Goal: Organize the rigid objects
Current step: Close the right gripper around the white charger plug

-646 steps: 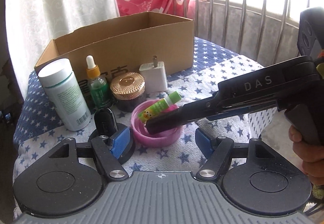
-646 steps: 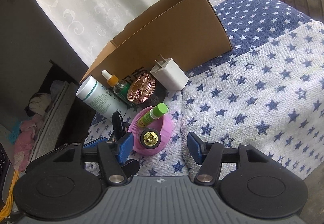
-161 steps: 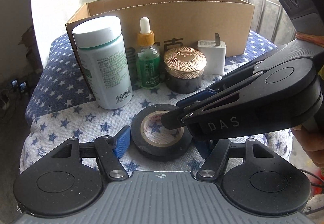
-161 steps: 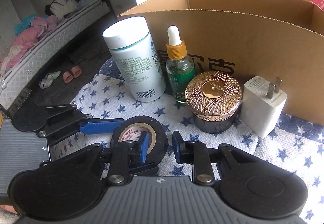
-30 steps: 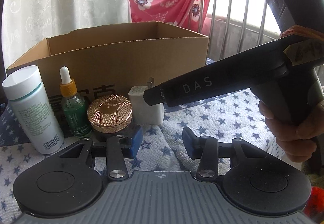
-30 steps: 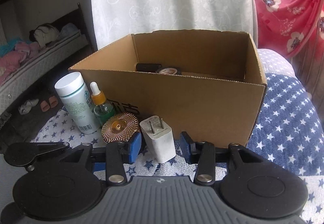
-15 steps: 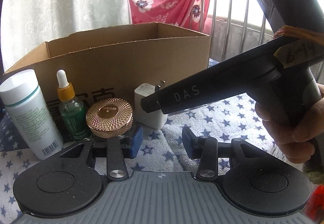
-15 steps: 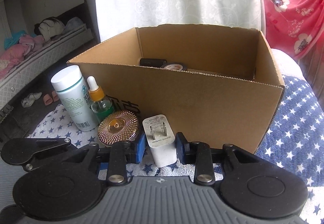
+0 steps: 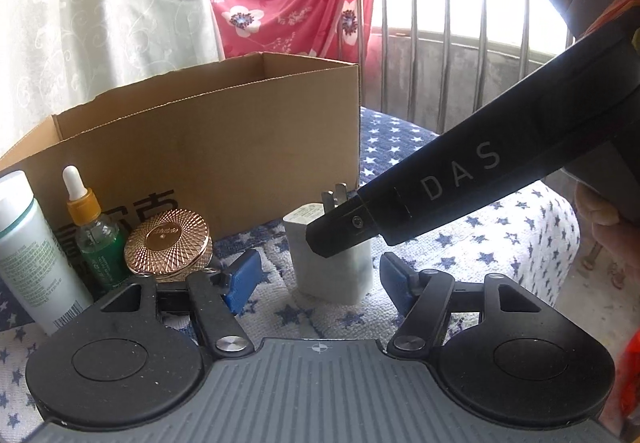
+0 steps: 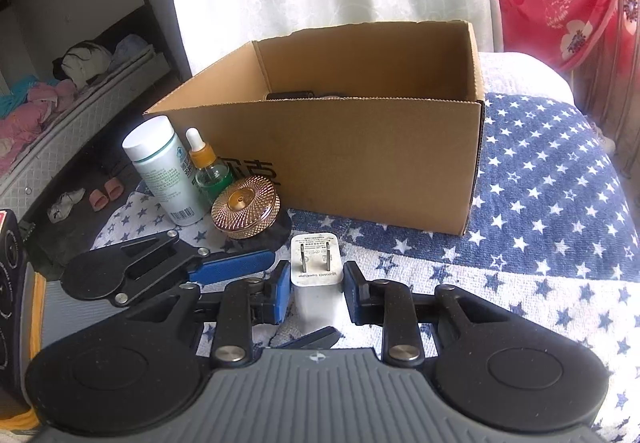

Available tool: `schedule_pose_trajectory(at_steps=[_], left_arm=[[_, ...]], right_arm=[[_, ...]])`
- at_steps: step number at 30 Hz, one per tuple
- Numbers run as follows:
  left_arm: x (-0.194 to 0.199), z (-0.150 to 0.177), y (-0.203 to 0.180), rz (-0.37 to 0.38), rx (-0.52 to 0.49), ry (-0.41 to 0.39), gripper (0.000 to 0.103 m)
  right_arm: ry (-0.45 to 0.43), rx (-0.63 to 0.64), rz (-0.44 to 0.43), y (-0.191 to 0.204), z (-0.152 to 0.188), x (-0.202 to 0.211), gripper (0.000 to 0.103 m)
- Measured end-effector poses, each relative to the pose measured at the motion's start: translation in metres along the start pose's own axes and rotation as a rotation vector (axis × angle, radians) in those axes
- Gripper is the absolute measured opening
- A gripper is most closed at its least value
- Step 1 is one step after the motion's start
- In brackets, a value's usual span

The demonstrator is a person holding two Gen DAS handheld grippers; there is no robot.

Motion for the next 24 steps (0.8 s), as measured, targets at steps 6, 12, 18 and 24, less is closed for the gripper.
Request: schedule_pose_trajectory(at_steps=[6, 12, 18, 24], left_arm=[[-0.01, 0.005, -0.005, 0.02, -0.006, 0.017, 0.061], [-0.017, 0.008, -0.003, 0.034, 0.02, 0.047, 0.05], [-0.018, 0.009, -0.003, 0.028, 0.016, 0.042, 0.048], [-0.016, 0.009, -0.004, 0.022, 0.011, 0.039, 0.048]], right_arm=[[0.023, -0.016, -0.004, 0.0, 0.006, 0.002, 0.03], [0.03, -0.017, -0.005, 0.0, 0.006, 0.002, 0.031], [0.05, -0.037, -0.007, -0.003, 0.008, -0.007, 0.031], [0.046, -0.076, -0.014, -0.008, 0.011, -0.011, 0.031]])
Point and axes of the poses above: each gripper's, at about its wrist camera, not at the fingertips, and x roughly against the way its jaws point, y to its left, z to its underside, the point moved 1 cm from there along -x, roughly the way its jaws point, and after that the axes turned 6 degrees about -y, right-handed, at the moved point
